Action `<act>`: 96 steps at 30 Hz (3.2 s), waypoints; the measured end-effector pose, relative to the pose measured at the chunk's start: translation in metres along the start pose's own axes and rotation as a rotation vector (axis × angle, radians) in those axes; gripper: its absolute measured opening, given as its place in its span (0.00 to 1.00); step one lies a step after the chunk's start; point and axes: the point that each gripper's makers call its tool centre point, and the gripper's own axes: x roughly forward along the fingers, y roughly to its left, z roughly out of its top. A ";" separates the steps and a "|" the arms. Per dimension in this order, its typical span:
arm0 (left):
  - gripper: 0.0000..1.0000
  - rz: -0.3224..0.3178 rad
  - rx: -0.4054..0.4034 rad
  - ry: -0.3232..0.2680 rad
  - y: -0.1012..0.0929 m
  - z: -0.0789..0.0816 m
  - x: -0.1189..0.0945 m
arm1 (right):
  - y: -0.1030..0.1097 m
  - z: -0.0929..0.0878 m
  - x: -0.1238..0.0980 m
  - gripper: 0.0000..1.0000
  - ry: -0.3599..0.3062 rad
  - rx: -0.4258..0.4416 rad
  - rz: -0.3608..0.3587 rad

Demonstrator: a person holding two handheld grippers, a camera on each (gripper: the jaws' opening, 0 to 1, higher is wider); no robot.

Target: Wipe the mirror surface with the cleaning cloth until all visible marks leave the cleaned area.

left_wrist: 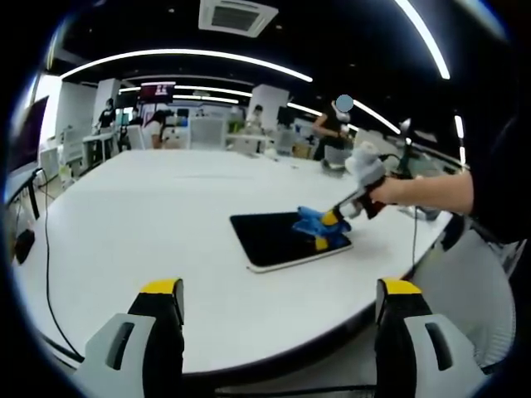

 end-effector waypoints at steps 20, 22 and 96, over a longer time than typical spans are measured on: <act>0.96 -0.004 0.001 0.004 -0.001 0.000 0.001 | 0.006 -0.003 -0.006 0.00 -0.053 0.034 -0.030; 0.96 -0.003 0.001 0.003 -0.001 0.000 0.001 | 0.008 -0.004 -0.007 0.00 -0.054 0.041 -0.029; 0.95 -0.001 0.000 0.000 0.000 0.001 0.001 | 0.063 -0.016 -0.015 0.00 -0.087 0.021 0.002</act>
